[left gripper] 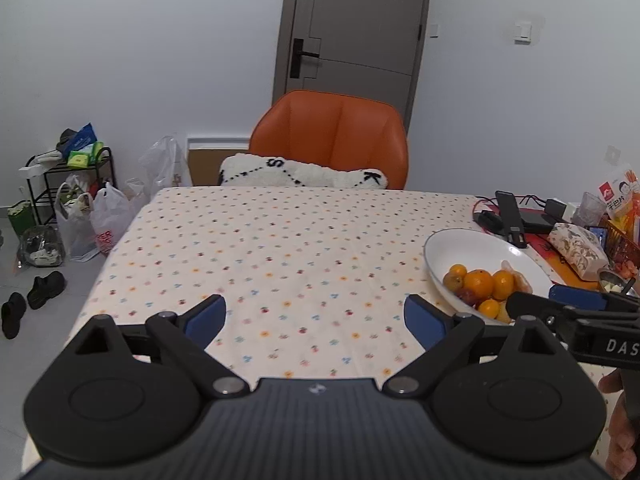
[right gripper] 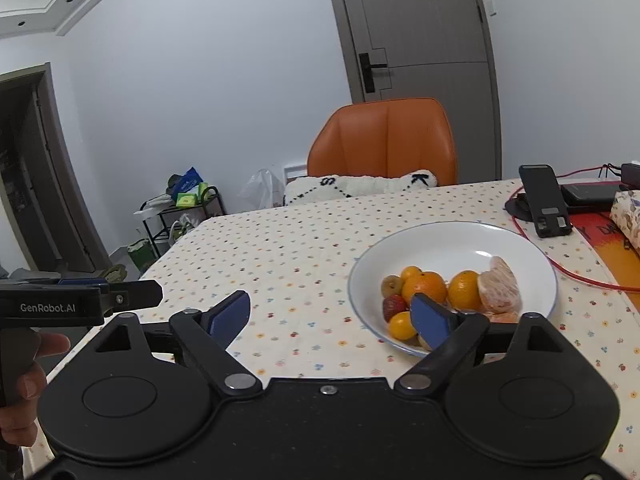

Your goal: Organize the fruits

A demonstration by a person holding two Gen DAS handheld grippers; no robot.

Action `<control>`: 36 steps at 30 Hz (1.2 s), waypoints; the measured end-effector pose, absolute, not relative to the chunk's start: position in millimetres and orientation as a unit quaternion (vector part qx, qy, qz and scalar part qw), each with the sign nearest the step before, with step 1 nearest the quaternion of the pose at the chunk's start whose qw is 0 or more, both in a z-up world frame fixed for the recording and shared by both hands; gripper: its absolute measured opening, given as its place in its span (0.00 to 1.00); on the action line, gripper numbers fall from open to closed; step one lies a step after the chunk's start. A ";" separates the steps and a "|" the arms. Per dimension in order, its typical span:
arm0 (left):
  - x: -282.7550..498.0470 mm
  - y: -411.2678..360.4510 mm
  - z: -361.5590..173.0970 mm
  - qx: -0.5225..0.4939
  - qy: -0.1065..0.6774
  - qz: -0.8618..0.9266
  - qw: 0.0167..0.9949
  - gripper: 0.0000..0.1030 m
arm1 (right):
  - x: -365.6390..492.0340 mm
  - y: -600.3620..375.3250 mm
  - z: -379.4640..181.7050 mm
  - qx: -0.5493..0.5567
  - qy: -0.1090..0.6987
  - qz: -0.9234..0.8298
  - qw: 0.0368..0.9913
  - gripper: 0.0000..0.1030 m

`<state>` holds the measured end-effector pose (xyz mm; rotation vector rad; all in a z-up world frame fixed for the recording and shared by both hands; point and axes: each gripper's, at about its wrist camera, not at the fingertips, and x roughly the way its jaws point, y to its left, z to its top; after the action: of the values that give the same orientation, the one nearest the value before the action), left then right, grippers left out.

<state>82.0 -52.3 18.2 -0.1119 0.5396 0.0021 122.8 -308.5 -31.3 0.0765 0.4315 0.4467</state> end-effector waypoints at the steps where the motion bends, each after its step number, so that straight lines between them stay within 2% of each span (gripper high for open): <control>1: 79.7 -50.4 18.8 -0.055 0.267 0.004 0.962 0.92 | 121.2 -307.1 -30.2 0.039 0.213 0.221 0.951 0.90; 6: 65.5 -43.2 22.6 -0.054 0.266 0.012 0.962 0.96 | 110.9 -301.8 -25.3 0.039 0.209 0.223 0.951 1.00; 13: 45.7 -40.8 29.2 -0.056 0.272 0.010 0.961 1.00 | 97.6 -300.7 -19.0 0.048 0.213 0.234 0.947 1.00; 36: -23.7 -31.2 54.5 -0.053 0.244 0.013 0.968 1.00 | 47.8 -309.0 -4.4 0.040 0.221 0.244 0.943 1.00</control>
<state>-23.7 -31.2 54.5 -0.1069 0.4929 0.0271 47.8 -309.0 -4.4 0.0806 0.4511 0.4980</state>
